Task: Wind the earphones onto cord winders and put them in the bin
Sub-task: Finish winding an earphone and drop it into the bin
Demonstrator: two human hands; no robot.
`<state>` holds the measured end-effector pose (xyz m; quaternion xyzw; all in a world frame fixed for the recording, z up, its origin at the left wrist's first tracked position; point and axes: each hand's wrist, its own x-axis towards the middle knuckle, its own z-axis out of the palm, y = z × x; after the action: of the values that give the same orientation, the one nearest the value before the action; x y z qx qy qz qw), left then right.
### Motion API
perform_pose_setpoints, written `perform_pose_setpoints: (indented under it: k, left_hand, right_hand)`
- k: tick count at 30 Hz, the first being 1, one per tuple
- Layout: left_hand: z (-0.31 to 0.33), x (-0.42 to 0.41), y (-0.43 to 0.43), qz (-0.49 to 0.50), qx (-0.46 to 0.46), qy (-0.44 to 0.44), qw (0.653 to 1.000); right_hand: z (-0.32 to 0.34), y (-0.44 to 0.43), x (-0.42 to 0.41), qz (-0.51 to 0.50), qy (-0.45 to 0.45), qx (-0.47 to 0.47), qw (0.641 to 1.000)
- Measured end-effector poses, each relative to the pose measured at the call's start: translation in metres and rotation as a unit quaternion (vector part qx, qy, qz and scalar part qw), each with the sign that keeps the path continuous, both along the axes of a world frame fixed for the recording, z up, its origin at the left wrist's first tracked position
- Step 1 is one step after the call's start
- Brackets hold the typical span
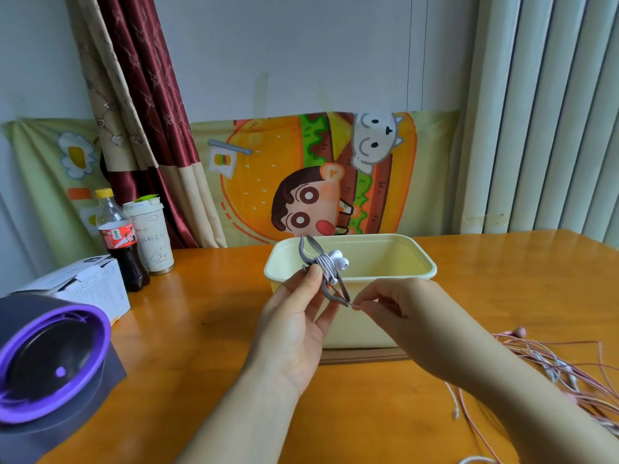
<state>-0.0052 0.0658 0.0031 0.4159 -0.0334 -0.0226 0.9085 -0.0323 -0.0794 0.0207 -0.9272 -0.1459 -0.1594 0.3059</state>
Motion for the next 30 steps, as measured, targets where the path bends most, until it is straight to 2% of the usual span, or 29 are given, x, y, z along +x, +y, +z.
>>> perform_pose_setpoints:
  k: [3,5,13,19,30]
  left_hand:
    - [0.000,-0.001,-0.001,-0.006,-0.009,0.012,1.000]
    - [0.000,-0.003,-0.002,-0.010,0.017,0.000,1.000]
    - [-0.003,-0.003,0.000,-0.001,0.075,-0.027,0.997]
    - [-0.008,-0.001,-0.003,-0.010,0.096,-0.040,0.995]
    - [-0.011,-0.001,-0.002,-0.064,0.171,-0.080,0.980]
  right_hand:
    - [0.006,-0.001,-0.004,0.005,-0.008,-0.019,1.000]
    - [0.009,0.000,-0.007,0.014,-0.004,-0.026,1.000]
    - [0.018,-0.003,-0.012,0.014,-0.039,0.058,0.997]
    - [0.014,0.006,-0.017,0.065,-0.034,0.044,0.996]
    - [0.021,-0.020,-0.003,-0.029,-0.133,0.133,0.982]
